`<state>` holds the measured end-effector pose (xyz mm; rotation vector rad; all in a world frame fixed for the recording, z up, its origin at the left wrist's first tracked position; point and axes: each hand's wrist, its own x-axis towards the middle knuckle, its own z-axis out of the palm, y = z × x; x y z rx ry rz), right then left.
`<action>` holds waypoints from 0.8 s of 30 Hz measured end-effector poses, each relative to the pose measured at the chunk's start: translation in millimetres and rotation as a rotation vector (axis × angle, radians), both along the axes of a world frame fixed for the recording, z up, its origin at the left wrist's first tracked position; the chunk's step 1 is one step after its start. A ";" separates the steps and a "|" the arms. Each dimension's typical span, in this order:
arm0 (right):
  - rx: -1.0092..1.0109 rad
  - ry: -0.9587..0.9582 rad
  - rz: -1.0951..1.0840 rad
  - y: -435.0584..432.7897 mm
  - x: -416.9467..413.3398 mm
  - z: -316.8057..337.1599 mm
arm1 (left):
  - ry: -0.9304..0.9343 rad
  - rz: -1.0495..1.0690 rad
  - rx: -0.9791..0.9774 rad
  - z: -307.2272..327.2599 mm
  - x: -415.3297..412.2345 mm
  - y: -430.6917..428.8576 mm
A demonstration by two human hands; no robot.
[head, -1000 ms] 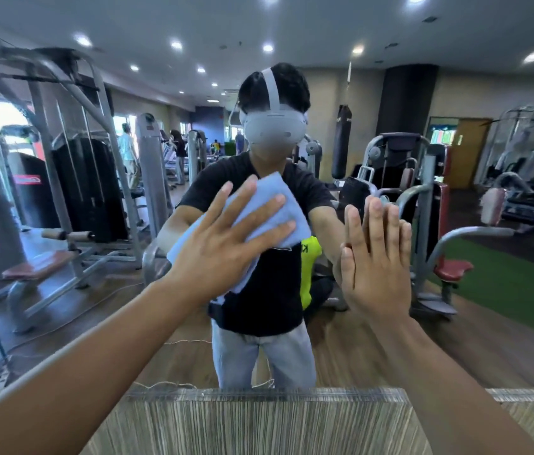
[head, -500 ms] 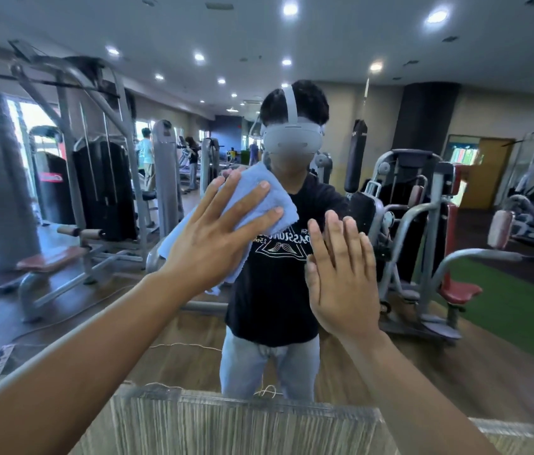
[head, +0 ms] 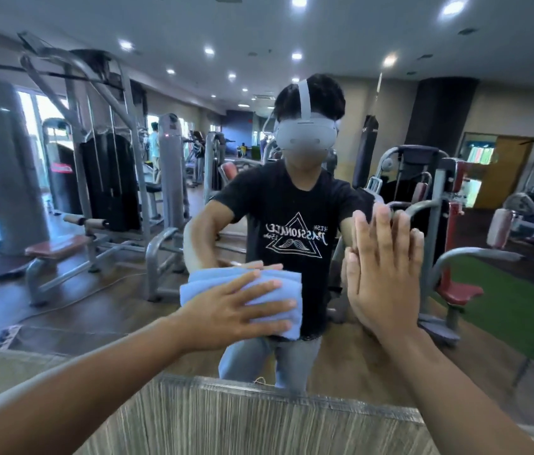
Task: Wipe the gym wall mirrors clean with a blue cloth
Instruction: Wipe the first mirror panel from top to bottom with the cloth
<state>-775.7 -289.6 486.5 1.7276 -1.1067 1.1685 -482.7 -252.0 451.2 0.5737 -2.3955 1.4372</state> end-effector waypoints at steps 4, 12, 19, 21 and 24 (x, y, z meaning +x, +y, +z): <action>-0.011 -0.024 -0.021 -7.9 4.6 -4.7 | -0.011 0.001 -0.041 44.2 10.3 3.4; -0.055 -0.027 -0.018 -12.4 4.6 -6.2 | 0.539 -0.008 -0.219 127.8 -42.8 -11.3; -0.033 -0.026 -0.017 -9.0 3.7 -5.8 | -0.106 0.000 -0.007 4.8 -15.0 -0.5; -0.034 -0.024 -0.026 -8.4 4.5 -6.2 | -0.133 0.025 -0.002 10.5 4.0 7.1; -0.051 -0.030 -0.026 -10.0 6.1 -6.6 | 0.009 0.058 -0.032 56.9 18.3 7.8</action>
